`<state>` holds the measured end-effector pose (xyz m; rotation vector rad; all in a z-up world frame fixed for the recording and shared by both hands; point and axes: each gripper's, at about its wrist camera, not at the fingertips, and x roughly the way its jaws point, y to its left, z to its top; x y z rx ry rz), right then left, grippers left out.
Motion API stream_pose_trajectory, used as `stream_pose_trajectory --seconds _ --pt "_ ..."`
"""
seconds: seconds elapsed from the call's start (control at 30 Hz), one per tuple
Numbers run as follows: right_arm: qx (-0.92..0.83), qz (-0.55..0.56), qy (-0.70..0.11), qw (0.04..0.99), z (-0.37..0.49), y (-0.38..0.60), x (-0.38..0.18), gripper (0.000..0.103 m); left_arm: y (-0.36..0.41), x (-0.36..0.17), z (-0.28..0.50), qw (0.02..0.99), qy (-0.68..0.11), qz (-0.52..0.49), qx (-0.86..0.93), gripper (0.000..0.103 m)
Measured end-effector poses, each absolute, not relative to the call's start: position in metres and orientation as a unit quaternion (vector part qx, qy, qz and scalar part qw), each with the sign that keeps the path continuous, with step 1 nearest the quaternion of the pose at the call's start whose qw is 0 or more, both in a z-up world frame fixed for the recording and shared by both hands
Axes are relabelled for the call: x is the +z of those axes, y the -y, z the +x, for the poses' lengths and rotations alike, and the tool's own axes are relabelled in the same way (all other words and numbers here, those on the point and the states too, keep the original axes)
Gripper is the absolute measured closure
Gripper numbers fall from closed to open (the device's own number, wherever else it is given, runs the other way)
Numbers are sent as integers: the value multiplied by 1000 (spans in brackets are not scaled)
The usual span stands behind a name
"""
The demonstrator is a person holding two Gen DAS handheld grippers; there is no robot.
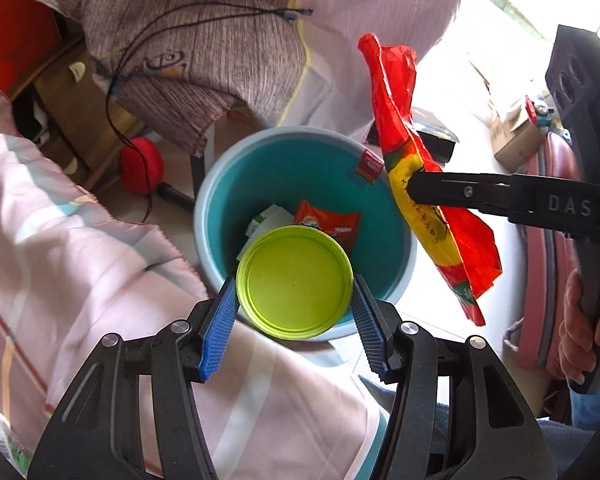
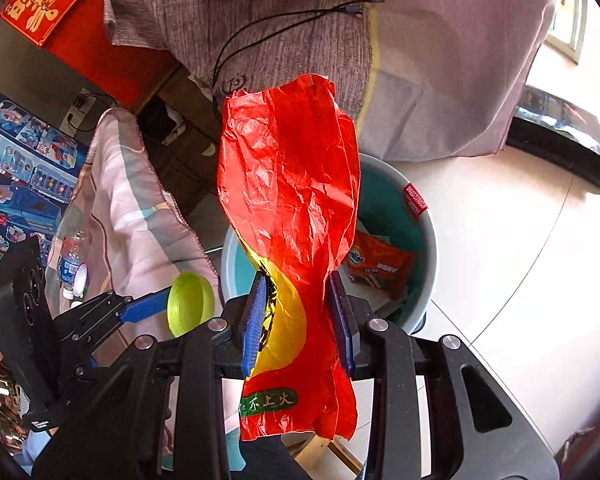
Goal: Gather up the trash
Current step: 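Carry the green lid and red snack bag over the teal bin, then open both grippers to drop the lid and snack bag into the bin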
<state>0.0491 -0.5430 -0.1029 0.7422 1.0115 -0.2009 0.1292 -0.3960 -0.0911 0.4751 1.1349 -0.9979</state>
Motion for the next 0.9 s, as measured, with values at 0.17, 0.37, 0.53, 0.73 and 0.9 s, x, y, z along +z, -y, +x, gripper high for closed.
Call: stream_pose_trajectory --seconds 0.17,0.37,0.53,0.73,0.9 --pt "-102 350 -476 800 51 549 -107 72 408 -100 137 696 -515 213 -452 38" --pt "-106 352 -484 794 56 552 -114 71 407 -105 145 700 -522 206 -442 25" --pt "-101 351 -491 791 64 549 -118 68 393 -98 151 708 -524 189 -435 14" --pt "-93 346 -499 789 76 541 -121 48 373 -88 154 718 -525 166 -426 13" --pt "-94 360 -504 779 81 540 -126 33 363 -82 156 724 -521 155 -425 12"
